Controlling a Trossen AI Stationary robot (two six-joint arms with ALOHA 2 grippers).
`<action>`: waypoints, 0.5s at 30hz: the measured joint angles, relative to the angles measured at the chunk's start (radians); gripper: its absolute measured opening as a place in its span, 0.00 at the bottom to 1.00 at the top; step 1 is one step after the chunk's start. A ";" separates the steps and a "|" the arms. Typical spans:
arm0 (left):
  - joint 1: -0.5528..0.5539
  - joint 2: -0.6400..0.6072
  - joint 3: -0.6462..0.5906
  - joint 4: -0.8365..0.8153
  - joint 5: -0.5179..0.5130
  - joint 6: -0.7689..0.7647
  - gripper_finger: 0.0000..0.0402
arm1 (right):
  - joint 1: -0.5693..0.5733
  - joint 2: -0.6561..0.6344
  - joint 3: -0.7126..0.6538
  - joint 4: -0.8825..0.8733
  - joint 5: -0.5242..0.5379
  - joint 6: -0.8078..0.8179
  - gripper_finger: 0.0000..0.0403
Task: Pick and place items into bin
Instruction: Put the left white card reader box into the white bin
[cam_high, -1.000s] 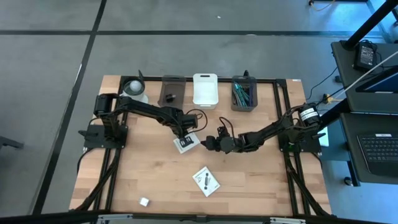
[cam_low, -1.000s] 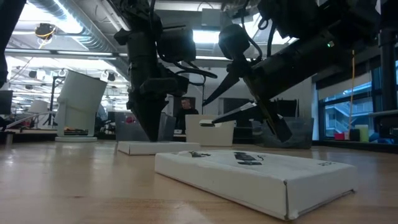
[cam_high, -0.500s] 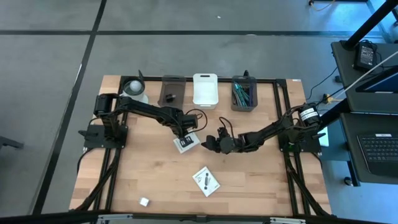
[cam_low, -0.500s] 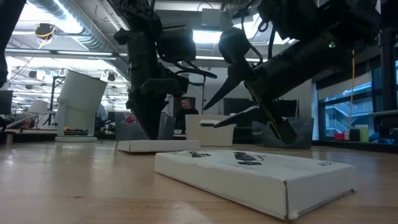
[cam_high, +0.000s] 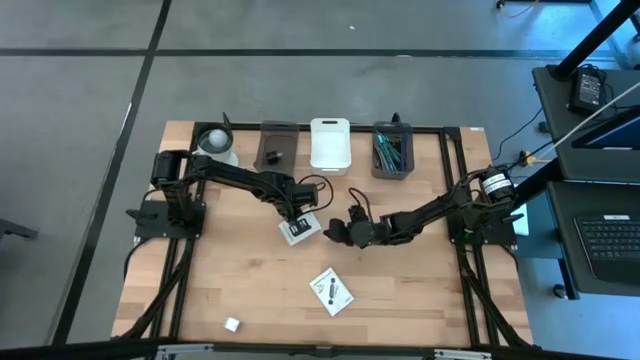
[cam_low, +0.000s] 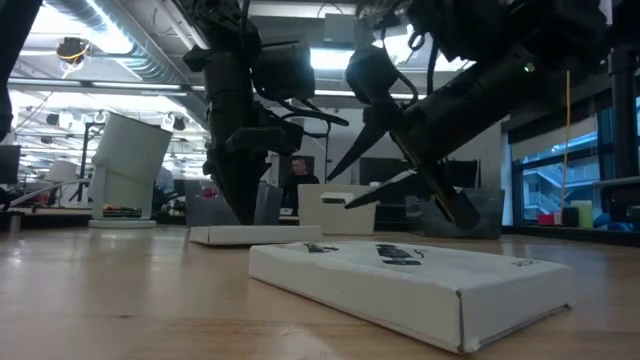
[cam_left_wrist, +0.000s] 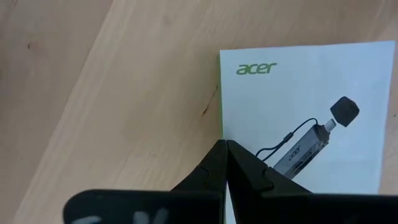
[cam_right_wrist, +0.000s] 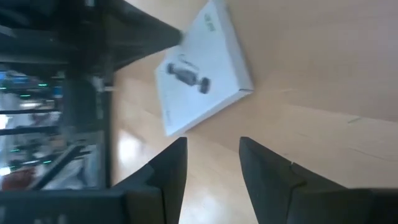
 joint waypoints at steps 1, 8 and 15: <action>0.000 0.000 0.000 0.000 0.000 0.000 0.01 | -0.003 0.000 0.014 -0.040 -0.001 0.001 0.37; 0.000 0.000 0.000 0.005 0.000 0.000 0.01 | -0.033 0.029 0.113 -0.241 -0.002 -0.003 0.37; 0.000 0.000 0.000 0.005 0.001 0.000 0.01 | -0.053 0.126 0.135 -0.151 -0.062 0.025 0.43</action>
